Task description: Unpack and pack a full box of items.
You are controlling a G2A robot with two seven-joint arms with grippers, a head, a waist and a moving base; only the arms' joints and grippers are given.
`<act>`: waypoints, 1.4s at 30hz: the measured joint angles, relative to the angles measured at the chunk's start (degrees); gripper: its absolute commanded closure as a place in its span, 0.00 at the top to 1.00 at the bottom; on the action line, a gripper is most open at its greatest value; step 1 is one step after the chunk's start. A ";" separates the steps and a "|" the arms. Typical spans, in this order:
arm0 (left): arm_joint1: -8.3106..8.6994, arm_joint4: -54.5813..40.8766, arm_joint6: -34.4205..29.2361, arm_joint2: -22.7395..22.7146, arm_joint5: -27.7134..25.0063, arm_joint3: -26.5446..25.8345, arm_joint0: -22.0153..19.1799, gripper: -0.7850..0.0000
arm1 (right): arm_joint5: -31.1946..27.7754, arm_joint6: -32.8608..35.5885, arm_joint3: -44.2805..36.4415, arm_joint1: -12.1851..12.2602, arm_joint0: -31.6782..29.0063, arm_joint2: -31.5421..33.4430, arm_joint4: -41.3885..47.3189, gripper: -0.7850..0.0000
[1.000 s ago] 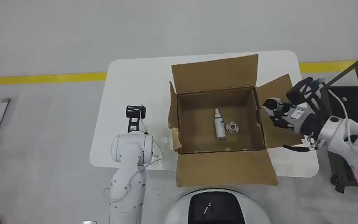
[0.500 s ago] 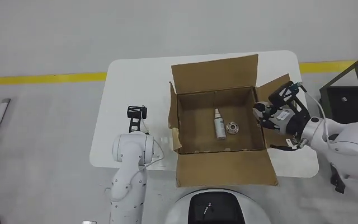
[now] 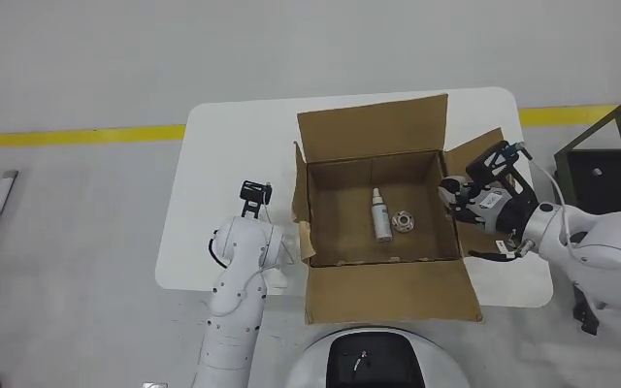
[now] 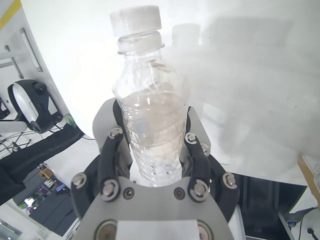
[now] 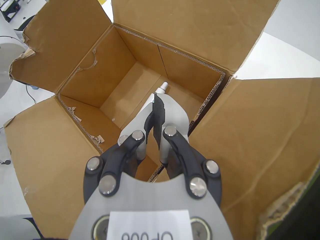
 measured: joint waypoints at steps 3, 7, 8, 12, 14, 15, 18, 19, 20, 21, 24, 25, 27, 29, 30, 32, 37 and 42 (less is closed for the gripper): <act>-0.22 -0.45 0.10 0.42 0.90 2.02 -0.74 0.29 | 0.00 0.00 0.00 0.00 0.00 0.00 0.00 0.00; -0.40 -0.68 -0.36 0.58 1.56 3.41 -1.40 1.00 | 0.00 0.00 0.00 0.00 0.00 0.00 0.00 0.00; -0.43 -0.85 -0.53 0.52 1.61 3.60 -1.56 1.00 | 0.00 0.00 0.00 0.00 0.00 0.00 0.00 0.00; -0.49 -1.09 -0.96 0.28 1.56 3.60 -1.82 1.00 | 0.00 0.00 0.00 0.00 0.00 0.00 0.00 0.00; -0.51 -1.18 -1.12 0.14 1.51 3.16 -1.75 1.00 | 0.00 0.00 0.00 0.00 0.00 0.00 0.00 0.00; -0.51 -1.28 -1.20 0.06 1.49 2.86 -1.69 1.00 | 0.00 0.00 0.00 0.00 0.00 0.00 0.00 0.00; -0.52 -1.56 -1.56 -0.16 1.27 1.40 -1.25 1.00 | 0.00 0.00 0.00 0.00 0.00 0.00 0.00 0.00; -0.52 -1.75 -1.61 -0.28 1.22 0.74 -1.08 1.00 | 0.00 0.00 0.00 0.00 0.00 0.00 0.00 0.00; -0.50 -2.01 -1.69 -0.49 1.03 -0.28 -0.82 1.00 | 0.00 0.00 0.00 0.00 0.00 0.00 0.00 0.00; -0.48 -2.20 -1.73 -0.69 0.88 -1.16 -0.62 1.00 | 0.00 0.00 0.00 0.00 0.00 0.00 0.00 0.00; -0.42 -4.41 -1.47 -1.86 0.42 -5.04 0.23 1.00 | -0.25 -0.15 -0.03 -0.01 -0.17 -0.12 0.00 0.00; -0.36 -4.84 -1.27 -2.28 0.07 -6.28 0.49 1.00 | -0.57 -0.30 -0.05 -0.01 -0.37 -0.20 -0.16 0.00; -0.21 -5.21 -1.17 -3.19 -0.74 -9.02 1.07 1.00 | -0.62 -0.57 -0.14 -0.04 -0.64 -0.22 -0.46 0.00; -0.06 -5.87 -1.16 -4.04 -1.57 -11.86 1.57 1.00 | 0.04 -0.29 -0.21 -0.08 -0.56 -0.37 -0.55 0.00; 0.00 -6.06 -1.02 -4.37 -1.87 -13.07 1.75 1.00 | 0.54 0.06 -0.17 -0.11 -0.43 -0.60 -0.54 0.00; 0.11 -6.87 -0.63 -5.11 -2.35 -15.89 2.21 1.00 | 2.25 1.27 0.00 -0.21 0.19 -1.60 -0.65 0.00; 0.28 -8.82 -0.20 -6.29 -2.91 -21.38 2.91 1.00 | 7.78 4.39 1.28 -0.83 3.42 -6.10 0.01 0.00; 0.35 -9.38 0.32 -6.41 -3.10 -23.13 3.18 1.00 | 10.31 5.62 3.51 -1.31 6.42 -9.30 0.51 0.00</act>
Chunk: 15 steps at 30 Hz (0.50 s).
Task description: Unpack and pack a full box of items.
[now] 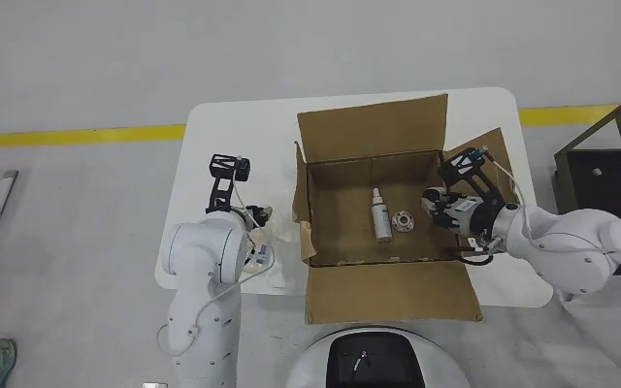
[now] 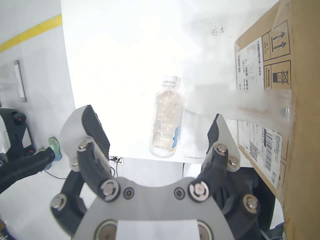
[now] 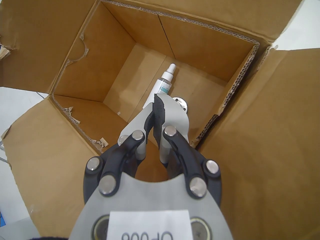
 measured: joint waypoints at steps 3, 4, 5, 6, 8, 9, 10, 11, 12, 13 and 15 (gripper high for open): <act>0.00 0.01 -0.01 0.01 0.01 0.05 -0.01 1.00 | -0.07 -0.04 -0.07 0.01 -0.10 0.12 -0.01 0.00; 0.00 0.02 -0.02 0.01 0.01 0.05 -0.01 1.00 | -0.08 -0.04 -0.07 0.01 -0.10 0.12 -0.01 0.00; 0.00 0.02 -0.02 0.01 0.01 0.05 -0.01 1.00 | -0.08 -0.04 -0.07 0.02 -0.10 0.12 -0.01 0.00; 0.00 0.02 -0.02 0.01 0.01 0.05 -0.01 1.00 | -0.08 -0.04 -0.07 0.02 -0.10 0.12 -0.01 0.00; 0.00 0.02 -0.02 0.01 0.01 0.05 -0.01 1.00 | -0.08 -0.04 -0.07 0.02 -0.10 0.12 -0.01 0.00; 0.00 0.02 -0.02 0.01 0.01 0.05 -0.01 1.00 | -0.08 -0.05 -0.07 0.02 -0.10 0.12 -0.02 0.00; 0.00 0.02 -0.02 0.01 0.01 0.05 -0.01 1.00 | -0.07 -0.07 -0.08 0.01 -0.12 0.11 -0.04 0.00; 0.00 0.02 -0.02 0.01 0.01 0.05 -0.01 1.00 | 0.12 -0.50 -0.29 0.00 -0.31 -0.10 -0.62 0.00; 0.00 0.02 -0.02 0.01 0.01 0.05 -0.01 1.00 | 0.63 -0.92 -0.61 -0.05 -0.49 -0.59 -1.75 0.00; 0.00 0.02 -0.02 0.01 0.01 0.05 -0.01 1.00 | 1.65 -0.96 -0.96 -0.13 -0.47 -1.40 -3.26 0.00; 0.00 0.02 -0.02 0.01 0.01 0.05 -0.01 1.00 | 5.84 0.27 -1.55 -0.53 0.89 -4.45 -8.04 0.00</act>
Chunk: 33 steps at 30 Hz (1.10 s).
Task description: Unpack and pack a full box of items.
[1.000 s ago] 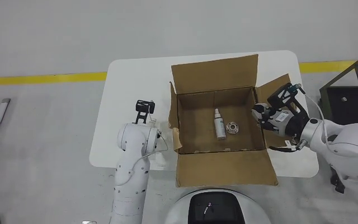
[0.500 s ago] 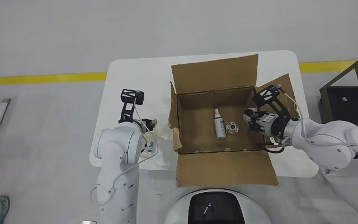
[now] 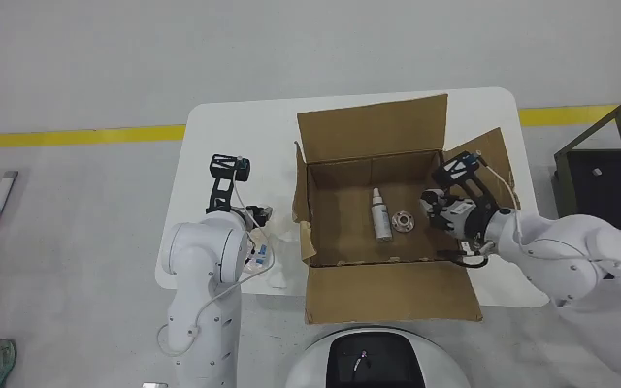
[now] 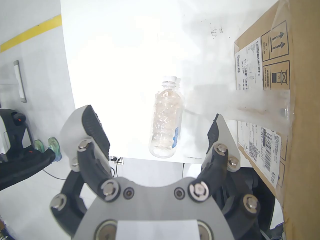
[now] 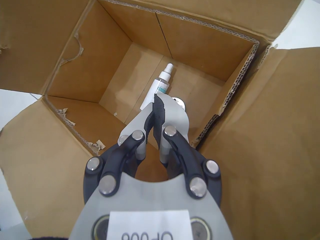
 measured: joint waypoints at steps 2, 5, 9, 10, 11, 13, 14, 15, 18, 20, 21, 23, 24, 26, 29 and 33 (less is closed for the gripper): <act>0.00 0.00 0.00 0.00 0.00 0.00 0.00 1.00 | 6.10 1.64 -0.21 -0.83 2.70 -4.62 -4.91 0.00; 0.00 0.00 0.00 0.00 0.00 0.00 0.00 1.00 | 14.27 3.40 1.37 -2.63 8.29 -12.20 -9.81 0.00; 0.00 0.00 0.00 0.00 0.00 0.00 0.00 1.00 | 22.95 4.53 7.15 -5.63 16.10 -21.33 -13.09 0.00; 0.00 0.00 0.00 0.00 0.00 0.00 0.00 1.00 | 24.87 4.48 8.68 -6.39 17.72 -23.06 -13.25 0.00; 0.00 0.00 0.00 0.00 0.00 0.00 0.00 1.00 | 27.24 4.33 10.58 -7.40 19.68 -25.14 -13.11 0.00; 0.00 0.00 0.00 0.00 0.00 0.00 0.00 1.00 | 30.02 3.99 13.04 -8.84 22.13 -27.66 -12.10 0.00; 0.00 0.00 0.00 0.00 0.00 0.00 0.00 1.00 | 31.08 3.75 14.23 -9.52 23.26 -28.83 -11.74 0.00; 0.00 0.00 0.00 0.00 0.00 0.00 0.00 1.00 | 31.35 3.68 14.59 -9.71 23.61 -29.17 -11.65 0.00; 0.00 0.00 0.00 0.00 0.00 0.00 0.00 1.00 | 31.29 3.67 14.58 -9.68 23.60 -29.13 -11.68 0.00; 0.00 0.00 0.00 0.00 0.00 0.00 0.00 1.00 | 31.26 3.67 14.55 -9.66 23.57 -29.09 -11.70 0.00; 0.00 0.00 0.00 0.00 0.00 0.00 0.00 1.00 | 31.26 3.68 14.55 -9.66 23.57 -29.09 -11.70 0.00; 0.00 0.00 0.00 0.00 0.00 0.00 0.00 1.00 | 31.26 3.68 14.55 -9.66 23.57 -29.10 -11.70 0.00; 0.00 0.00 0.00 0.00 0.00 0.00 0.00 1.00 | 31.26 3.68 14.55 -9.66 23.57 -29.10 -11.70 0.00; 0.00 0.00 0.00 0.00 0.00 0.00 0.00 1.00 | 31.26 3.68 14.55 -9.66 23.57 -29.10 -11.70 0.00; 0.00 0.00 0.00 0.00 0.00 0.00 0.00 1.00 | 31.26 3.68 14.55 -9.66 23.57 -29.10 -11.70 0.00; 0.00 0.00 0.00 0.00 0.00 0.00 0.00 1.00 | 30.24 0.22 15.06 -10.15 21.48 -28.19 -8.12 0.00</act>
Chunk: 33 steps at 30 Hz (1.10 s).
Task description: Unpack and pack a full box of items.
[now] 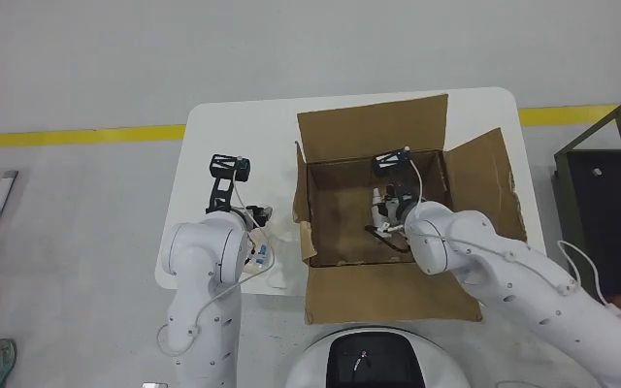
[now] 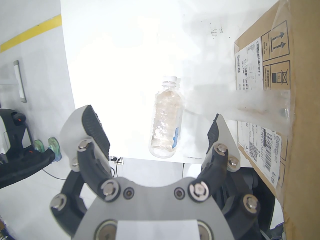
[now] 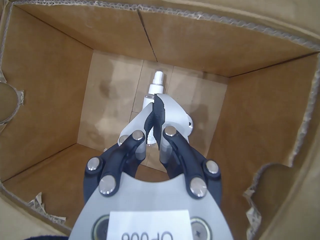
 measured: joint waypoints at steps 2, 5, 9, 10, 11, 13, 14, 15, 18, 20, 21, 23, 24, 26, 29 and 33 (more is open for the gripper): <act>0.00 0.00 0.00 0.00 0.00 0.00 0.00 1.00 | -0.45 -3.47 1.32 -0.42 -1.10 0.03 1.43 0.00; 0.00 0.00 0.00 0.00 0.00 0.00 0.00 1.00 | 1.10 -6.38 2.66 -1.22 -1.80 -1.20 0.18 0.19; 0.00 0.00 0.00 0.00 0.00 0.00 0.00 1.00 | 4.50 -6.81 5.19 -2.60 -1.58 -4.48 -3.24 0.24; 0.00 0.00 0.00 0.00 0.00 0.00 0.00 1.00 | 5.29 -6.87 5.55 -3.00 -1.39 -5.22 -3.75 0.26; 0.00 0.00 0.00 0.00 0.00 0.00 0.00 1.00 | 6.34 -7.20 5.86 -3.56 -1.23 -6.12 -4.06 0.27; 0.00 0.00 0.00 0.00 0.00 0.00 0.00 1.00 | 6.85 -7.62 6.42 -4.39 -0.90 -7.45 -4.47 0.32; 0.00 0.00 0.00 0.00 0.00 0.00 0.00 1.00 | 7.14 -7.80 6.91 -4.88 -0.61 -8.01 -4.63 0.33; 0.00 0.00 0.00 0.00 0.00 0.00 0.00 1.00 | 7.42 -7.87 7.32 -5.22 -0.40 -8.29 -4.72 0.35; 0.00 0.00 0.00 0.00 0.00 0.00 0.00 1.00 | 8.48 -7.62 8.68 -6.12 0.34 -9.02 -6.17 0.35; 0.00 0.00 0.00 0.00 0.00 0.00 0.00 1.00 | 9.48 -7.20 8.93 -6.60 0.56 -9.10 -7.14 0.36; 0.00 0.00 0.00 0.00 0.00 0.00 0.00 1.00 | 9.75 -7.09 8.89 -6.74 0.57 -8.95 -7.43 0.37; 0.00 0.00 0.00 0.00 0.00 0.00 0.00 1.00 | 10.03 -6.85 8.72 -6.93 0.33 -8.29 -7.89 0.46; 0.00 0.00 0.00 0.00 0.00 0.00 0.00 1.00 | 9.99 -6.66 8.72 -6.96 0.15 -7.95 -8.07 0.48; 0.00 0.00 0.00 0.00 0.00 0.00 0.00 1.00 | 9.78 -6.09 9.25 -6.99 -0.23 -6.92 -8.27 0.47; 0.00 0.00 0.00 0.00 0.00 0.00 0.00 1.00 | 9.21 -5.81 10.35 -7.10 -0.74 -5.52 -8.37 0.48; 0.00 0.00 0.00 0.00 0.00 0.00 0.00 1.00 | 7.59 -5.47 11.08 -7.44 -1.41 -4.67 -8.12 0.48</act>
